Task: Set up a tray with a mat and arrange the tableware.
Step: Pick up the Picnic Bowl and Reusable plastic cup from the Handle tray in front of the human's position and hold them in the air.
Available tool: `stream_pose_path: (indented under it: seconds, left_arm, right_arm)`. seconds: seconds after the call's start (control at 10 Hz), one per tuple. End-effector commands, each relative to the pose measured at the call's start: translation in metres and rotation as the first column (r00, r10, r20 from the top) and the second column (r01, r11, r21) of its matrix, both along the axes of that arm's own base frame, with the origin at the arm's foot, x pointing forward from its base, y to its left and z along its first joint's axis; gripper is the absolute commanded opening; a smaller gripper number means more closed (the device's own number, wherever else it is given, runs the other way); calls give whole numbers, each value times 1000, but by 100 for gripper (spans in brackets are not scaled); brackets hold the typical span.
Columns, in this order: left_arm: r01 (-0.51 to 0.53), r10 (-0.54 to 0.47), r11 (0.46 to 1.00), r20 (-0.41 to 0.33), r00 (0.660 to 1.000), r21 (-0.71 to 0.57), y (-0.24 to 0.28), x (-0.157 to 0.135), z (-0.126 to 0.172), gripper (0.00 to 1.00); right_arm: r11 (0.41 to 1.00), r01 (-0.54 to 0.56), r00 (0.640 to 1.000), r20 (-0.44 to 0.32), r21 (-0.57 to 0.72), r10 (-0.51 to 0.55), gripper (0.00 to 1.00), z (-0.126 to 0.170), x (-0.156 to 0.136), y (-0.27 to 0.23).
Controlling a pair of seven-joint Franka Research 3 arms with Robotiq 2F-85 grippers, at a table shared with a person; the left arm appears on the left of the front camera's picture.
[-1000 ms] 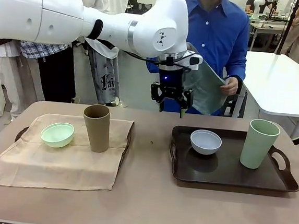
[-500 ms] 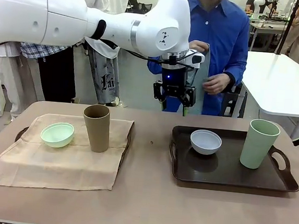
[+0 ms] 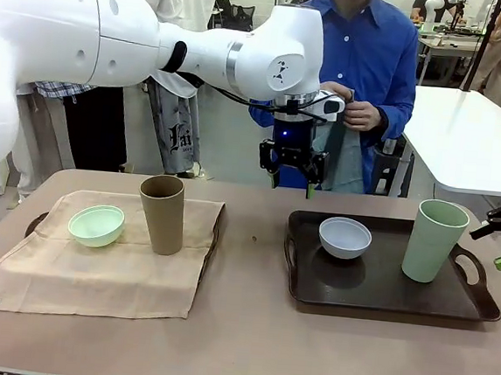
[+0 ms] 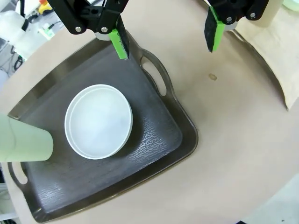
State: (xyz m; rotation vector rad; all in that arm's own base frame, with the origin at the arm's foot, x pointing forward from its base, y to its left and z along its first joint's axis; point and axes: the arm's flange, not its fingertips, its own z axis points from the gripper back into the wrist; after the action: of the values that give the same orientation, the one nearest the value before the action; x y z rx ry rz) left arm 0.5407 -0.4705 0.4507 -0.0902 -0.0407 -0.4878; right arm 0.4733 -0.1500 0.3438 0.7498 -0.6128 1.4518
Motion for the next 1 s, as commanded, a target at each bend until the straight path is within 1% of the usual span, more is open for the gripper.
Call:
stream_pose_path:
  seconds: [0.0, 0.3, 0.6, 0.9]
  left_arm:
    - [22, -21, 999, -7, 1000, 24, 0, 11, 0, 86]
    - [43, -42, 999, -29, 999, 26, 4, 17, -7, 86]
    - [47, -46, 999, -32, 998, 26, 11, 24, -10, 86]
    - [46, -45, 998, -26, 999, 50, 3, 29, -17, 86]
  right_arm:
    - [1000, -9, 999, 40, -5, 10, 100, -4, 7, 8]
    - [1000, -7, 999, 46, -17, 8, 100, -7, 17, 24]
    - [1000, 11, 999, 37, -14, -11, 100, -8, 29, 34]
    - [999, 44, 999, -1, 13, -44, 100, -11, 38, 50]
